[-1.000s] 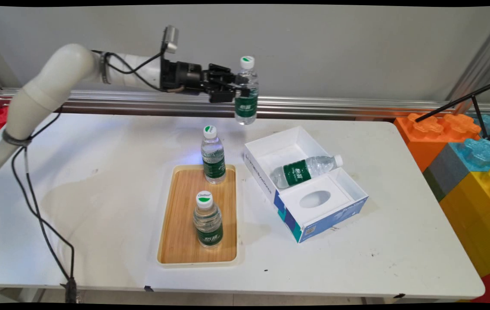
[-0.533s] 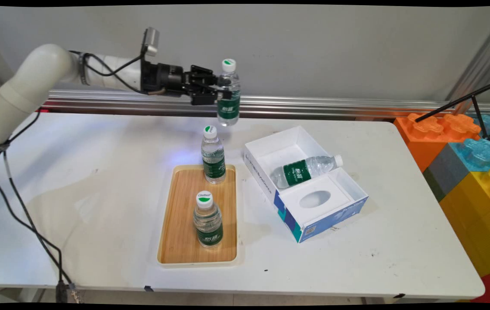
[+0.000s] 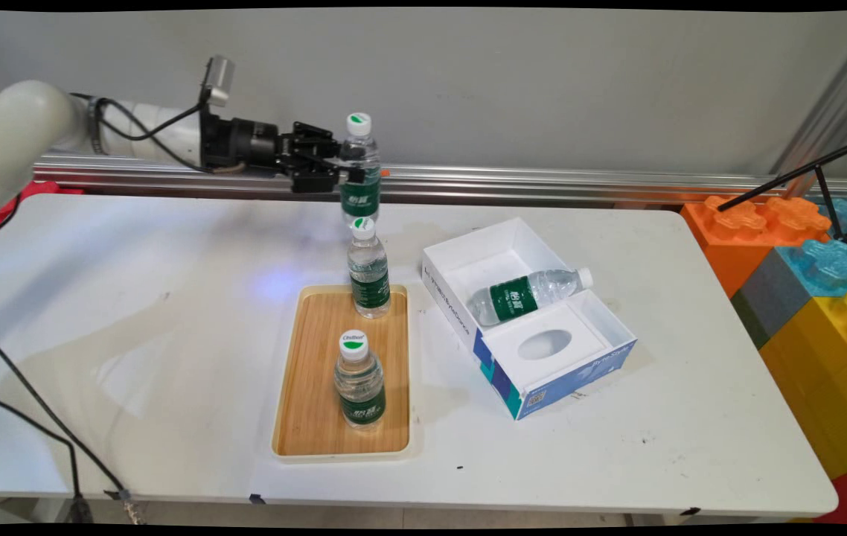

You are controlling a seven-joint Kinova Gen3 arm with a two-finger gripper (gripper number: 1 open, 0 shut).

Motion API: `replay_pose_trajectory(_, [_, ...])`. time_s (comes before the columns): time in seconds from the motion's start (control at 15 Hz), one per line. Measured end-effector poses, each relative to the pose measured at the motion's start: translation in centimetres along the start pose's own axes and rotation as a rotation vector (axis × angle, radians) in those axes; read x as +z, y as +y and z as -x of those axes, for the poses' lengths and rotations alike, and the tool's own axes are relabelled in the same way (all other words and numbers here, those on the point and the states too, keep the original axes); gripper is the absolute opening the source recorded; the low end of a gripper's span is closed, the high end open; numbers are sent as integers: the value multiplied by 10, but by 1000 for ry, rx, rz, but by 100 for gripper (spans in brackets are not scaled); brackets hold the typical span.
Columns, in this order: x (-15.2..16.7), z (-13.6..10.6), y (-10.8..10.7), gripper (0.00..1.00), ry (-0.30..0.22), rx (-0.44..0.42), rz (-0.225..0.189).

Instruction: Place the picked object on the tray

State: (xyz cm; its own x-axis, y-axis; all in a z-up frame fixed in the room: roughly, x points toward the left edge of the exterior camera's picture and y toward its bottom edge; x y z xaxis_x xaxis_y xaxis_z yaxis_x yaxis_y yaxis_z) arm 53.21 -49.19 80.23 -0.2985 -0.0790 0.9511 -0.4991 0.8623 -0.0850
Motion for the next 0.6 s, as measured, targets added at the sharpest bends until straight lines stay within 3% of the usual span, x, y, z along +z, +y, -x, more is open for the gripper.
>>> replay_pose_trajectory(0.6, [-47, 16, 28, 0, -32, -32, -3])
